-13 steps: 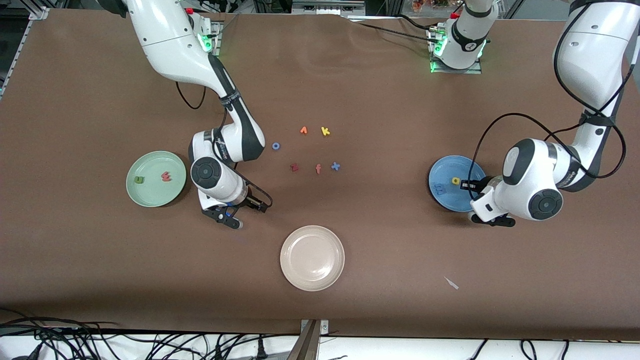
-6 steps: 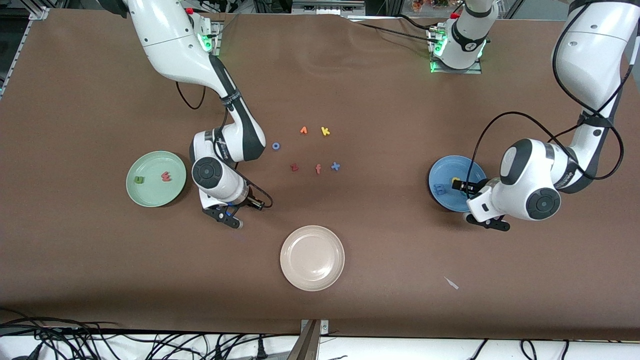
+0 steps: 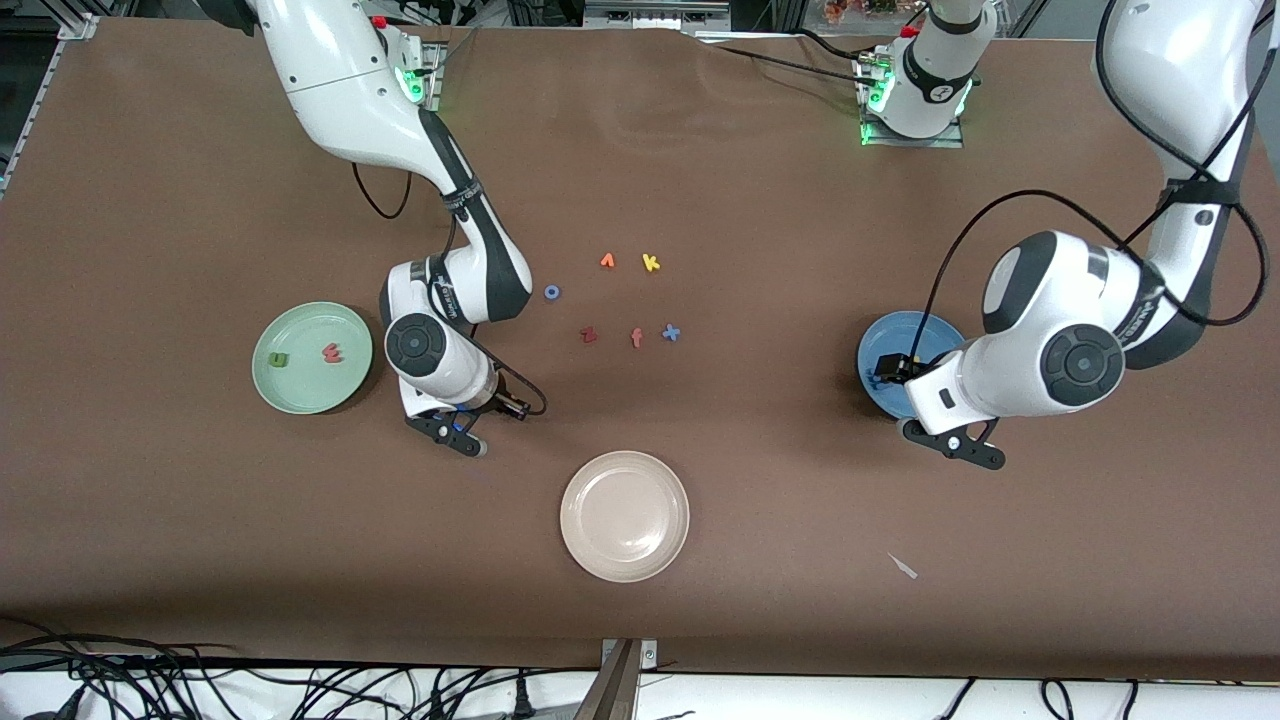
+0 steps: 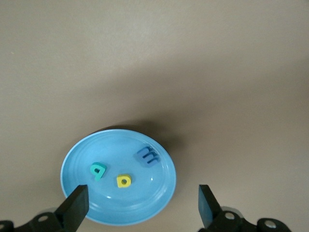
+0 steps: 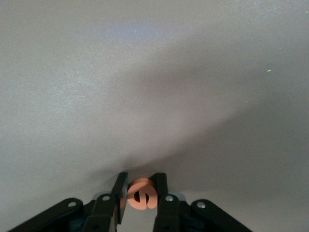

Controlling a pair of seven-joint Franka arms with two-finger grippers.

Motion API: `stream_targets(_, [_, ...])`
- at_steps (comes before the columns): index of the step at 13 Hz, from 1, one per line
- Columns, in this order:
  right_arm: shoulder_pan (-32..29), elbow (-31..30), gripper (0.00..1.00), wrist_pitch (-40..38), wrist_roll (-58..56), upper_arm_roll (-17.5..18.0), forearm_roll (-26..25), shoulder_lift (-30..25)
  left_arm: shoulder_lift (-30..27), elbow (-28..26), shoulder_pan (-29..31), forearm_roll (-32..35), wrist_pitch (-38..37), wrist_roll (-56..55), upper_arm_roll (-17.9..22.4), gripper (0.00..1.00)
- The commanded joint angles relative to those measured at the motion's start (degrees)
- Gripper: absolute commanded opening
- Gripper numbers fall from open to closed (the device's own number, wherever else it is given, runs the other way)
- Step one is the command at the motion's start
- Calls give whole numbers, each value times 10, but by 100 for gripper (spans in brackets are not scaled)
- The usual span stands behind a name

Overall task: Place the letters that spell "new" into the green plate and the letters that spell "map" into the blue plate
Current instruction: 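Place the e on the green plate while the left gripper returns to rest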

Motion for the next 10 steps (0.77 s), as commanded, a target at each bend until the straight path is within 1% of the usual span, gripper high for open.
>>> stream_targets(1, [-8, 21, 3, -48, -13, -6, 10, -7, -13, 83, 1, -3, -81, 8, -8, 100])
stream_targets(2, [-14, 18, 2, -64, -26, -8, 10, -21, -17, 107, 1, -13, -105, 9, -6, 100])
stream_targets(5, [-15, 10, 0, -165, -113, -57, 8, -54, -89, 105, -29, -19, -112, 10, 18, 100])
stream_targets(6, [-14, -6, 0, -179, -137, -71, 7, -68, -108, 105, -51, -20, -112, 10, 43, 100])
stream_targets(7, [-14, -34, 0, -177, -148, -77, 0, -88, -131, 103, -78, -25, -112, 8, 84, 100])
stream_targets(8, [-14, -66, 0, -173, -174, -89, -1, -111, -156, 86, -97, -54, -112, 8, 120, 100])
stream_targets(9, [-13, -89, 0, -175, -202, -102, -2, -132, -192, 44, -120, -107, -108, 6, 173, 100])
stream_targets(10, [-13, -122, 0, -173, -223, -115, -7, -154, -229, -3, -125, -165, -96, 7, 209, 100])
